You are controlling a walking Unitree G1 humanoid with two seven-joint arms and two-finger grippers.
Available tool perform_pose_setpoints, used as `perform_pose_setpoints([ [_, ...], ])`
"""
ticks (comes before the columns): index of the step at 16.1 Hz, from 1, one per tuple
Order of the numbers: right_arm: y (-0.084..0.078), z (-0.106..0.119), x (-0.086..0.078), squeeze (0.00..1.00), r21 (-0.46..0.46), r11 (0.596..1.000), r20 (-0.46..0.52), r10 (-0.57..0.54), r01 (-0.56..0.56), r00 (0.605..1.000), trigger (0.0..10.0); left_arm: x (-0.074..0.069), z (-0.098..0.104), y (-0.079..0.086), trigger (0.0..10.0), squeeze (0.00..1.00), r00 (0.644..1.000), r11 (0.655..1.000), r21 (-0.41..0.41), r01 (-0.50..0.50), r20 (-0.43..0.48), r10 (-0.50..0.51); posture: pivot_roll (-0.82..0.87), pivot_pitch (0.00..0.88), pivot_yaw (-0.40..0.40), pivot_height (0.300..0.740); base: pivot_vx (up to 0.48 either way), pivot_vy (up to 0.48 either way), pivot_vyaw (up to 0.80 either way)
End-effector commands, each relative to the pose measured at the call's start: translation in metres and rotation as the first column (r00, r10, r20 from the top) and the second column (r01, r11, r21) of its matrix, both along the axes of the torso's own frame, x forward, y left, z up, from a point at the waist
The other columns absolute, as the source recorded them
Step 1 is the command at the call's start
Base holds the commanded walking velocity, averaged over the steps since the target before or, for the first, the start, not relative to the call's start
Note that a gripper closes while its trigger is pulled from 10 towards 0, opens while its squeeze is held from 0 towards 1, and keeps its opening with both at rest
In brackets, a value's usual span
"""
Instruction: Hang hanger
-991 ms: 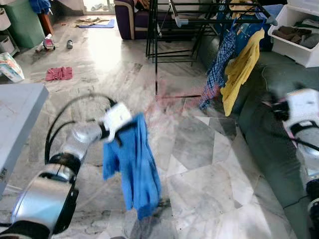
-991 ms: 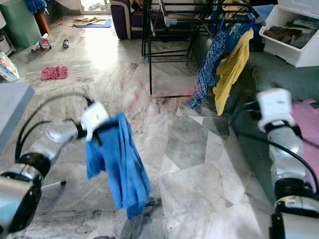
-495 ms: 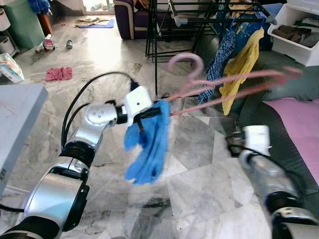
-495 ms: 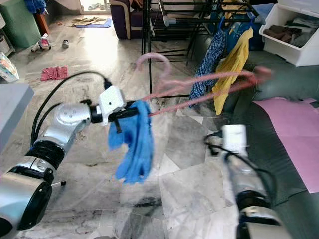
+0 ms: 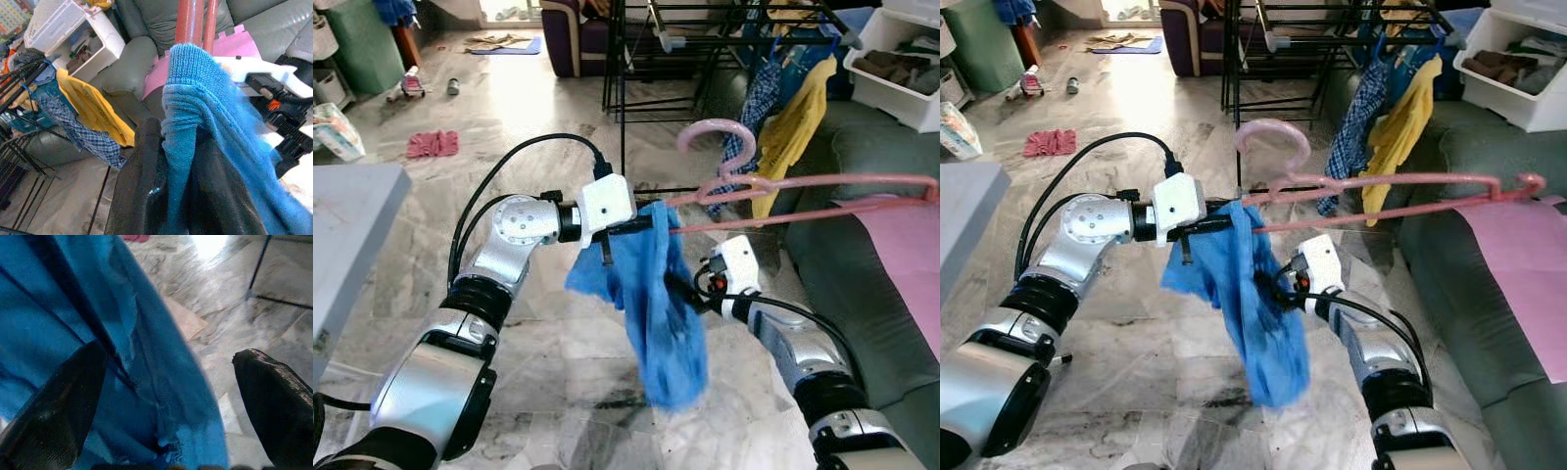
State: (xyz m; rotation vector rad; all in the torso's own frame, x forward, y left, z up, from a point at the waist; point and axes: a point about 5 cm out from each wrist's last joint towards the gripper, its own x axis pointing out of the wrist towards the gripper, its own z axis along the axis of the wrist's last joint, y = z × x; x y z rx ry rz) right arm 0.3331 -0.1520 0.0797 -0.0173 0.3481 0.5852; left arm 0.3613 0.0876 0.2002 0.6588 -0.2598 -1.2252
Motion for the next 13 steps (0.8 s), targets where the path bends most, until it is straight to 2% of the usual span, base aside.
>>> perform_pose_setpoints([
  [1,-0.007,0.002,-0.002,0.0,0.001,1.0,-0.009,0.01,-0.01,1.0,10.0,-0.001,0.003,0.0,0.0,0.0,0.999,1.0,0.014,0.007,0.031,-0.007,0.05,0.054,-0.04,0.74,0.0,0.0,0.0],
  [4,-0.014,0.003,-0.005,0.0,-0.014,0.999,-0.009,0.034,-0.034,0.999,10.0,-0.002,0.003,0.0,0.0,0.0,0.999,1.0,0.016,0.009,0.035,-0.01,0.05,0.054,-0.04,0.74,0.0,0.0,0.0],
  [5,-0.014,0.003,-0.005,0.0,-0.007,1.0,-0.016,0.026,-0.026,1.0,10.0,-0.004,0.006,-0.004,0.0,0.0,0.998,0.999,0.001,0.036,0.042,-0.036,0.04,0.054,-0.039,0.74,0.0,0.0,0.0],
  [7,-0.007,0.001,-0.004,0.0,0.015,0.999,-0.032,0.047,-0.046,0.998,10.0,-0.009,0.011,-0.012,0.0,0.0,0.996,0.997,-0.028,0.074,0.053,-0.072,0.05,0.054,-0.04,0.74,0.0,0.0,0.0],
  [8,0.005,-0.002,-0.003,0.0,0.018,0.997,-0.039,0.075,-0.074,0.996,10.0,-0.014,0.017,-0.019,0.0,0.0,0.992,0.993,-0.049,0.107,0.067,-0.103,0.06,0.053,-0.045,0.74,0.0,0.0,0.0],
  [10,0.014,-0.003,-0.001,0.0,0.025,0.996,-0.05,0.088,-0.087,0.995,10.0,-0.018,0.024,-0.024,0.0,0.0,0.989,0.989,-0.071,0.13,0.08,-0.124,0.06,0.053,-0.048,0.74,0.0,0.0,0.0],
  [13,0.019,-0.005,0.001,0.0,0.019,0.996,-0.056,0.089,-0.089,0.994,10.0,-0.023,0.033,-0.031,0.0,0.0,0.985,0.982,-0.108,0.154,0.092,-0.144,0.06,0.054,-0.053,0.74,0.0,0.0,0.0],
])
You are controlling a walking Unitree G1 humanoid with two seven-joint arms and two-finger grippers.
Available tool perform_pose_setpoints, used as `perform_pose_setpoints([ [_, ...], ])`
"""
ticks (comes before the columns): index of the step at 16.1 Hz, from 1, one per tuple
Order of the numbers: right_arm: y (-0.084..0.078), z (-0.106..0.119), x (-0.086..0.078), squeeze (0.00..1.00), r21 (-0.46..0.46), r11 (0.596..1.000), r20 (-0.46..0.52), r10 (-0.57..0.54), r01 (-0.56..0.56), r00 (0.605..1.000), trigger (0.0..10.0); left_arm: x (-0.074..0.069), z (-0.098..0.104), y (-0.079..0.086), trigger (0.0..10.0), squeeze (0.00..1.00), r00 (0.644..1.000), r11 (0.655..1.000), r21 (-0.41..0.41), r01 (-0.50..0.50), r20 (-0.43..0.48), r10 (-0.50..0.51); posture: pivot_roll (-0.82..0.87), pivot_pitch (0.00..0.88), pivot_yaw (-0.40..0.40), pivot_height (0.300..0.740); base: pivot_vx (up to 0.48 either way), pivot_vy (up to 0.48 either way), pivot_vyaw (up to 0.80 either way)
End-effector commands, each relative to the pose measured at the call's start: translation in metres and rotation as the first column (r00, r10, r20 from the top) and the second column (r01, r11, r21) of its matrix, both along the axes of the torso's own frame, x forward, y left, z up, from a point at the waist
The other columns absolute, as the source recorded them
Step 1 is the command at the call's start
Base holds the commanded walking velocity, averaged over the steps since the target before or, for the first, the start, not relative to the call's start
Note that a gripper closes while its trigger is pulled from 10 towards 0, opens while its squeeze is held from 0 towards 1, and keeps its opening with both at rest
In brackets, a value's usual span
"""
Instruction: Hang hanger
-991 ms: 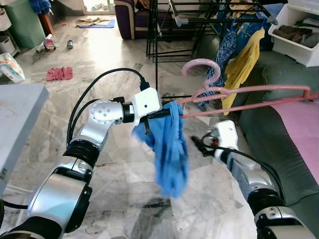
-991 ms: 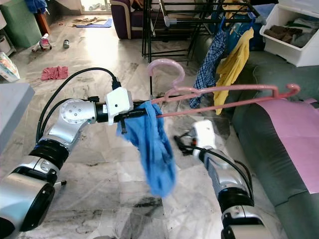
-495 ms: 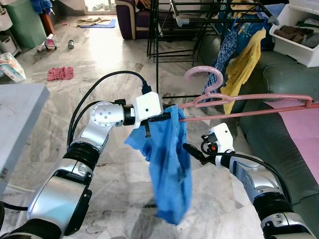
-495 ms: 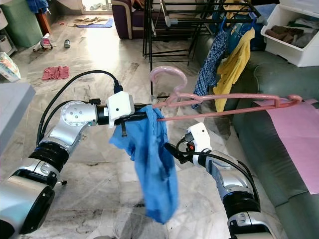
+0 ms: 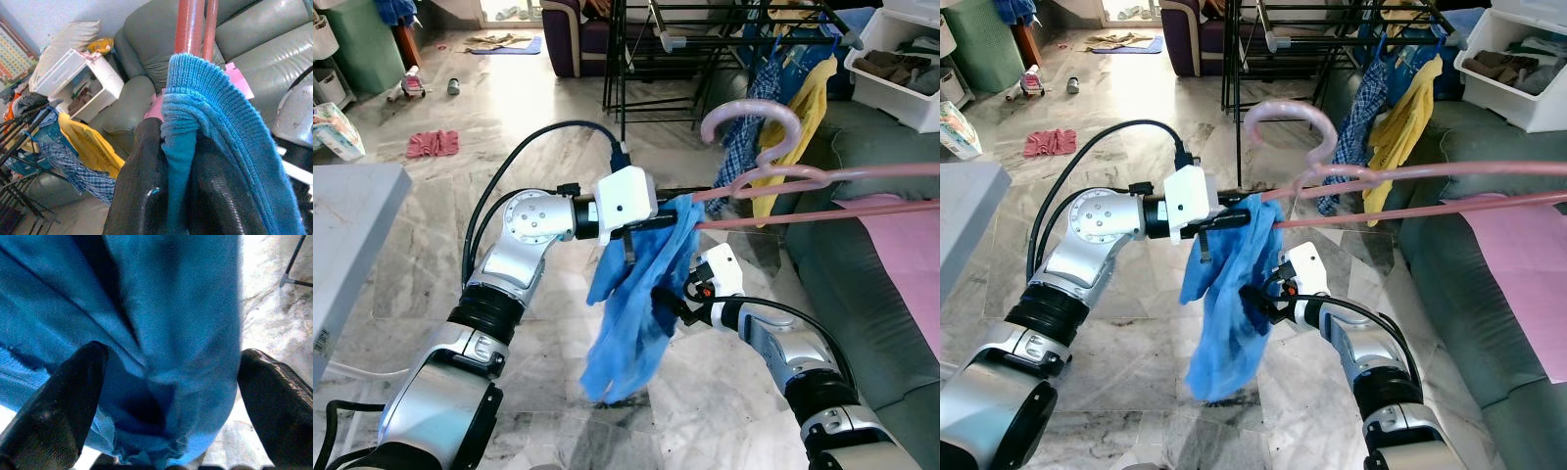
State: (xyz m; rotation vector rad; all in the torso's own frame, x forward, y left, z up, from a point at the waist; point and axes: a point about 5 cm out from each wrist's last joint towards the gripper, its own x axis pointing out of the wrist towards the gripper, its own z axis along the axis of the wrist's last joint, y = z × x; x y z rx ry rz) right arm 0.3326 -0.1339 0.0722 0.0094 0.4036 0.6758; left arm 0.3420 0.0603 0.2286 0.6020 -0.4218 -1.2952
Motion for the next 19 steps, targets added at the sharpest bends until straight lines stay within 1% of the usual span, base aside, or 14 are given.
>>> perform_pose_setpoints([
  [1,0.001,0.001,0.002,0.0,-0.022,1.0,0.013,0.006,-0.006,1.0,10.0,-0.005,0.01,-0.006,0.0,0.0,0.999,0.999,-0.034,0.036,0.019,-0.035,0.07,0.055,-0.056,0.74,0.0,0.0,0.0],
  [2,0.001,-0.001,0.001,0.0,-0.033,0.999,0.013,0.003,-0.003,1.0,9.2,-0.006,0.015,-0.007,0.0,0.0,0.999,0.998,-0.043,0.04,0.023,-0.039,0.07,0.055,-0.057,0.74,0.0,0.0,0.0],
  [3,-0.003,-0.004,0.001,0.0,-0.059,0.998,0.011,-0.009,0.009,1.0,0.8,-0.008,0.021,-0.006,0.0,0.0,0.999,0.998,-0.048,0.043,0.028,-0.042,0.07,0.055,-0.06,0.74,0.0,0.0,0.0],
  [4,-0.012,-0.01,-0.002,0.0,-0.093,0.995,-0.001,-0.035,0.035,0.999,0.0,-0.009,0.031,-0.003,0.0,0.0,0.999,0.997,-0.059,0.041,0.035,-0.039,0.07,0.056,-0.061,0.74,0.0,0.0,0.0],
  [5,-0.028,-0.018,-0.008,0.0,-0.11,0.991,-0.021,-0.081,0.079,0.996,0.0,-0.009,0.044,0.001,0.0,0.0,0.999,0.995,-0.096,0.033,0.028,-0.03,0.08,0.058,-0.066,0.74,0.0,0.0,0.0],
  [6,-0.034,-0.021,-0.011,0.0,-0.116,0.989,-0.028,-0.095,0.091,0.995,0.0,-0.009,0.047,0.002,0.0,0.0,0.999,0.994,-0.108,0.03,0.029,-0.027,0.08,0.058,-0.066,0.74,0.0,0.0,0.0],
  [7,-0.048,-0.027,-0.017,0.0,-0.138,0.983,-0.042,-0.131,0.124,0.991,0.0,-0.009,0.056,0.004,0.0,0.0,0.999,0.991,-0.134,0.024,0.028,-0.021,0.08,0.059,-0.067,0.74,0.0,0.0,0.0],
  [9,-0.076,-0.036,-0.029,0.0,-0.188,0.965,-0.055,-0.196,0.182,0.979,0.0,-0.01,0.066,0.009,0.0,0.0,0.999,0.989,-0.144,0.013,0.037,-0.008,0.07,0.063,-0.065,0.74,0.0,0.0,0.0],
  [11,-0.09,-0.036,-0.032,0.0,-0.207,0.954,-0.05,-0.234,0.219,0.971,0.0,-0.011,0.071,0.012,0.0,0.0,0.999,0.988,-0.155,0.005,0.033,0.0,0.07,0.063,-0.064,0.74,0.0,0.0,0.0],
  [13,-0.098,-0.035,-0.033,0.0,-0.218,0.947,-0.046,-0.252,0.236,0.967,0.0,-0.01,0.075,0.014,0.0,0.0,0.999,0.986,-0.167,-0.01,0.034,0.016,0.07,0.062,-0.066,0.74,0.0,0.0,0.0],
  [16,-0.114,-0.021,-0.028,0.0,-0.218,0.922,0.029,-0.32,0.319,0.947,0.0,-0.005,0.059,0.024,0.0,0.0,0.997,0.988,-0.139,-0.068,0.01,0.071,0.06,0.061,-0.069,0.74,0.0,0.0,0.0],
  [17,-0.132,-0.001,-0.018,0.0,-0.165,0.868,0.135,-0.451,0.468,0.882,0.0,0.001,0.032,0.038,0.0,0.0,0.989,0.984,-0.098,-0.146,-0.038,0.143,0.06,0.062,-0.068,0.74,0.0,0.0,0.0],
  [18,-0.138,0.006,-0.016,0.0,-0.143,0.847,0.164,-0.49,0.513,0.856,0.0,0.003,0.025,0.043,0.0,0.0,0.985,0.982,-0.09,-0.168,-0.059,0.164,0.05,0.063,-0.067,0.74,0.0,0.0,0.0],
  [19,-0.154,0.031,-0.008,0.0,-0.069,0.783,0.263,-0.584,0.619,0.768,0.0,0.011,0.001,0.064,0.0,0.0,0.958,0.962,-0.064,-0.264,-0.131,0.254,0.04,0.068,-0.063,0.74,0.0,0.0,0.0],
])
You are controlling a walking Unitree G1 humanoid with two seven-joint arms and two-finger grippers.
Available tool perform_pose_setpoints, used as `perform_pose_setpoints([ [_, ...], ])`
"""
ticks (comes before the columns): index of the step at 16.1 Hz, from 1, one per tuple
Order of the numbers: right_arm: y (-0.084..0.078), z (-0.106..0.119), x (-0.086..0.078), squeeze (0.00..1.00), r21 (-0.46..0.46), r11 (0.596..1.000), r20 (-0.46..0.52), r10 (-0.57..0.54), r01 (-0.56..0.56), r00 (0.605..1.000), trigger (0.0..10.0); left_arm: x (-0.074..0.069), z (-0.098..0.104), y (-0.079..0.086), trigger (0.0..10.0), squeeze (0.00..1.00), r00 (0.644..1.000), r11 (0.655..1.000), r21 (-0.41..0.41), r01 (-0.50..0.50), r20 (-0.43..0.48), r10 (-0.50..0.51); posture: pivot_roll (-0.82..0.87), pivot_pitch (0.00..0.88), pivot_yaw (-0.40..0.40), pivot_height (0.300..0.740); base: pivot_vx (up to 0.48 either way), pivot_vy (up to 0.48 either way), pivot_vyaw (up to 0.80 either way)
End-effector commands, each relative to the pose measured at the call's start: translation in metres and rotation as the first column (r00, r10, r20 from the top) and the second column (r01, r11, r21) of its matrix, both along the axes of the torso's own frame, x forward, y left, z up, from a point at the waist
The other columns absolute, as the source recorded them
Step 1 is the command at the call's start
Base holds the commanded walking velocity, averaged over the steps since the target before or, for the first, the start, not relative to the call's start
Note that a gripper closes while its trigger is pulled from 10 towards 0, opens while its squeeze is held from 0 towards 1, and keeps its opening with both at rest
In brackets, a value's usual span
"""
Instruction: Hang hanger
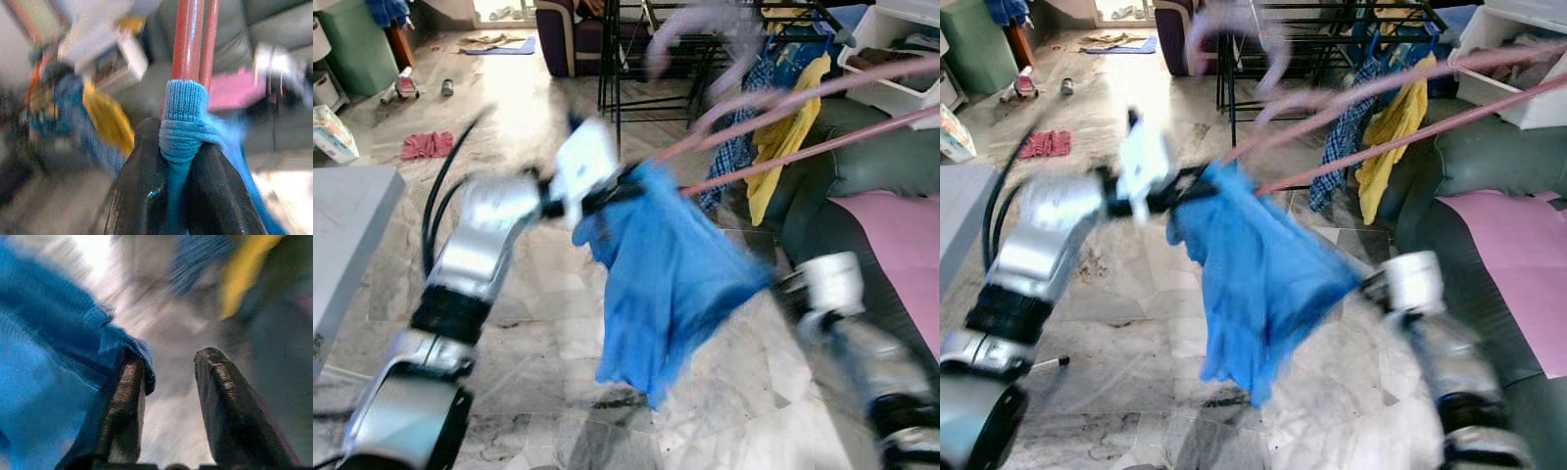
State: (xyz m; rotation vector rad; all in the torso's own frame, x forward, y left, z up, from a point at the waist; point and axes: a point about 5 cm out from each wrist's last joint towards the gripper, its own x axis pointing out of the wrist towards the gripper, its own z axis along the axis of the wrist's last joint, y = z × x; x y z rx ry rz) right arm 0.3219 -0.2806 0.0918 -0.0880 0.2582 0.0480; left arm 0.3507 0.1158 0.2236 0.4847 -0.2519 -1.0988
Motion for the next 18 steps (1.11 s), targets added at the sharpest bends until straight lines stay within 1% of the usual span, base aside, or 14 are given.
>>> perform_pose_setpoints([
  [1,-0.013,0.02,0.005,0.0,0.008,0.996,0.093,-0.084,0.084,0.992,0.0,0.004,-0.001,0.015,0.0,0.0,0.998,0.998,-0.016,-0.065,0.01,0.065,0.04,0.068,-0.063,0.74,0.0,0.0,0.0],
  [2,-0.02,0.035,0.01,0.0,0.02,0.99,0.149,-0.138,0.137,0.979,0.0,0.005,-0.012,0.024,0.0,0.0,0.994,0.995,-0.006,-0.103,-0.022,0.103,0.04,0.069,-0.062,0.74,0.0,0.0,0.0],
  [3,-0.029,0.058,0.016,0.0,0.034,0.978,0.238,-0.207,0.205,0.949,0.0,0.006,-0.027,0.035,0.0,0.0,0.985,0.988,-0.008,-0.157,-0.077,0.156,0.04,0.068,-0.063,0.74,0.0,0.0,0.0],
  [5,-0.031,0.071,0.02,0.0,0.046,0.972,0.292,-0.232,0.229,0.928,0.0,0.005,-0.036,0.04,0.0,0.0,0.978,0.983,-0.003,-0.182,-0.1,0.181,0.04,0.067,-0.067,0.74,0.0,0.0,0.0],
  [7,-0.031,0.092,0.028,0.0,0.063,0.967,0.354,-0.253,0.248,0.9,0.0,0.002,-0.054,0.049,0.0,0.0,0.97,0.98,0.043,-0.197,-0.134,0.201,0.04,0.067,-0.072,0.74,0.0,0.0,0.0],
  [9,-0.029,0.099,0.031,0.0,0.066,0.967,0.371,-0.252,0.245,0.894,0.0,0.0,-0.06,0.051,0.0,0.0,0.969,0.98,0.053,-0.193,-0.146,0.198,0.04,0.066,-0.075,0.74,0.0,0.0,0.0],
  [10,-0.028,0.108,0.035,0.0,0.071,0.966,0.397,-0.257,0.25,0.881,0.0,-0.002,-0.068,0.054,0.0,0.0,0.965,0.978,0.076,-0.196,-0.16,0.206,0.04,0.066,-0.078,0.74,0.0,0.0,0.0],
  [12,-0.027,0.117,0.039,0.0,0.076,0.966,0.417,-0.257,0.248,0.872,0.0,-0.007,-0.081,0.057,0.0,0.0,0.964,0.975,0.132,-0.176,-0.175,0.198,0.04,0.065,-0.081,0.74,0.0,0.0,0.0],
  [13,-0.026,0.119,0.04,0.0,0.076,0.967,0.417,-0.253,0.244,0.873,0.0,-0.01,-0.087,0.057,0.0,0.0,0.967,0.974,0.163,-0.158,-0.174,0.186,0.03,0.065,-0.082,0.74,0.0,0.0,0.0],
  [15,-0.026,0.119,0.041,0.0,0.084,0.967,0.411,-0.255,0.242,0.875,0.0,-0.012,-0.094,0.058,0.0,0.0,0.965,0.969,0.195,-0.151,-0.183,0.187,0.03,0.063,-0.084,0.74,0.0,0.0,0.0],
  [16,-0.025,0.119,0.042,0.0,0.082,0.969,0.411,-0.247,0.234,0.877,0.0,-0.013,-0.1,0.059,0.0,0.0,0.965,0.959,0.245,-0.141,-0.181,0.189,0.03,0.063,-0.084,0.74,0.0,0.0,0.0],
  [17,-0.023,0.118,0.042,0.0,0.083,0.97,0.405,-0.242,0.228,0.882,0.0,-0.012,-0.105,0.06,0.0,0.0,0.958,0.949,0.268,-0.164,-0.186,0.218,0.03,0.063,-0.084,0.74,0.0,0.0,0.0],
  [18,-0.022,0.117,0.043,0.0,0.083,0.971,0.401,-0.24,0.226,0.884,0.0,-0.01,-0.106,0.06,0.0,0.0,0.954,0.946,0.272,-0.178,-0.189,0.234,0.03,0.063,-0.084,0.74,0.0,0.0,0.0],
])
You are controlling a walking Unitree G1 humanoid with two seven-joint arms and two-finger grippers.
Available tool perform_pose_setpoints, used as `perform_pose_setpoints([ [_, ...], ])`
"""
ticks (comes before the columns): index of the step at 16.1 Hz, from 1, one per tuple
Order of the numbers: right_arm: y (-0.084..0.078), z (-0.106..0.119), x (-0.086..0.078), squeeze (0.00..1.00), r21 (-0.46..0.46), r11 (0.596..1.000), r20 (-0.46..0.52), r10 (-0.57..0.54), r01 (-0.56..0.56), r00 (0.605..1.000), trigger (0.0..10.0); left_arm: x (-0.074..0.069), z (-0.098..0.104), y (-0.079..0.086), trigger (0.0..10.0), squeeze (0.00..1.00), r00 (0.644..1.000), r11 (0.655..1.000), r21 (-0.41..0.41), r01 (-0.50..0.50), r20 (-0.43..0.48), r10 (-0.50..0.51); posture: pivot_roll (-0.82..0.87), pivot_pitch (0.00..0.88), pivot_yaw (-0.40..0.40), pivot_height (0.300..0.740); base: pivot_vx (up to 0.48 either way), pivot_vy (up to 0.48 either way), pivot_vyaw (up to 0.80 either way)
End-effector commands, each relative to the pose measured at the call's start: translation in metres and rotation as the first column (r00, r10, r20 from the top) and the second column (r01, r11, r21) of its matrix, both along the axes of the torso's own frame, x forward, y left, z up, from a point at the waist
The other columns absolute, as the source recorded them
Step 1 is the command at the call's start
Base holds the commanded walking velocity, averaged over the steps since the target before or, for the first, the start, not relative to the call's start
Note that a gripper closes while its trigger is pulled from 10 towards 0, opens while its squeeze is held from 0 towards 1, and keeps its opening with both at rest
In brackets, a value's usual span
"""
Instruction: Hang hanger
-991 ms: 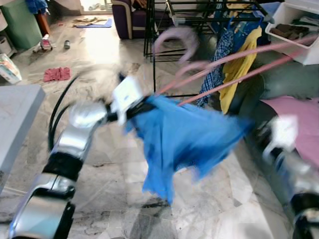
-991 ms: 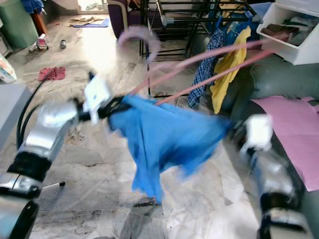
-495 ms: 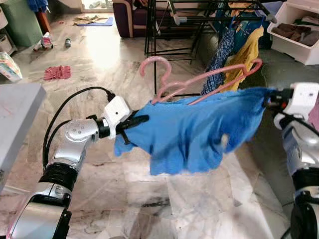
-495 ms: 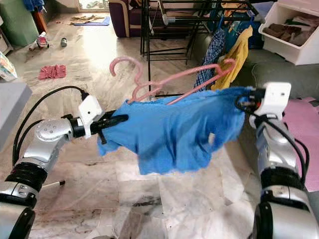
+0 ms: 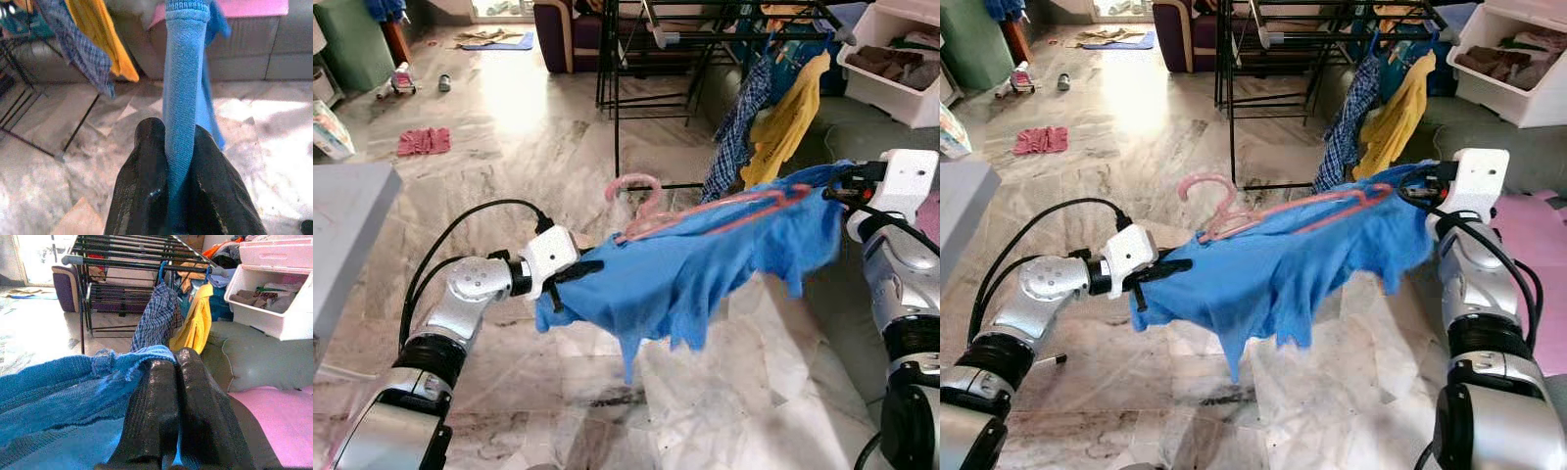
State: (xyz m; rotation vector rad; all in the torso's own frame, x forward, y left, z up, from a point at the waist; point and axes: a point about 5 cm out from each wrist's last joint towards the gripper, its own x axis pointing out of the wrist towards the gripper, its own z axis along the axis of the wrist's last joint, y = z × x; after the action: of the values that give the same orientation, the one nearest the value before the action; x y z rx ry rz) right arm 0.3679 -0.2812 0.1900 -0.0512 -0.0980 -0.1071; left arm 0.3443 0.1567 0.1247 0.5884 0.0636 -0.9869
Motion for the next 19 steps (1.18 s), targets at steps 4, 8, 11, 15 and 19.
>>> perform_pose_setpoints([
  [4,0.0,0.008,-0.001,0.0,-0.008,1.0,0.041,-0.003,0.003,0.999,0.0,0.009,-0.022,0.025,0.0,0.0,0.956,0.951,0.116,-0.287,-0.034,0.293,0.02,0.058,-0.079,0.74,0.0,0.0,0.0],
  [8,0.011,0.005,0.002,0.0,-0.01,0.999,0.03,0.032,-0.032,0.999,0.0,0.009,-0.035,0.016,0.0,0.0,0.935,0.93,0.126,-0.344,-0.047,0.352,0.02,0.06,-0.078,0.74,0.0,0.0,0.0],
  [11,0.038,-0.009,0.005,0.0,-0.014,0.993,-0.018,0.117,-0.117,0.993,0.0,0.01,-0.039,0.0,0.0,0.0,0.912,0.916,0.043,-0.399,-0.089,0.401,0.02,0.059,-0.078,0.74,0.0,0.0,0.0],
  [15,0.117,-0.049,-0.006,0.0,-0.009,0.909,-0.116,0.412,-0.416,0.904,0.0,0.007,-0.045,-0.043,0.0,0.0,0.872,0.871,-0.144,-0.471,-0.23,0.433,0.03,0.059,-0.085,0.74,0.0,0.0,0.0],
  [19,0.143,-0.07,-0.025,0.0,0.023,0.821,-0.2,0.563,-0.57,0.802,0.0,0.004,-0.051,-0.058,0.0,0.0,0.85,0.849,-0.178,-0.498,-0.295,0.437,0.03,0.061,-0.08,0.74,0.0,0.0,0.0],
])
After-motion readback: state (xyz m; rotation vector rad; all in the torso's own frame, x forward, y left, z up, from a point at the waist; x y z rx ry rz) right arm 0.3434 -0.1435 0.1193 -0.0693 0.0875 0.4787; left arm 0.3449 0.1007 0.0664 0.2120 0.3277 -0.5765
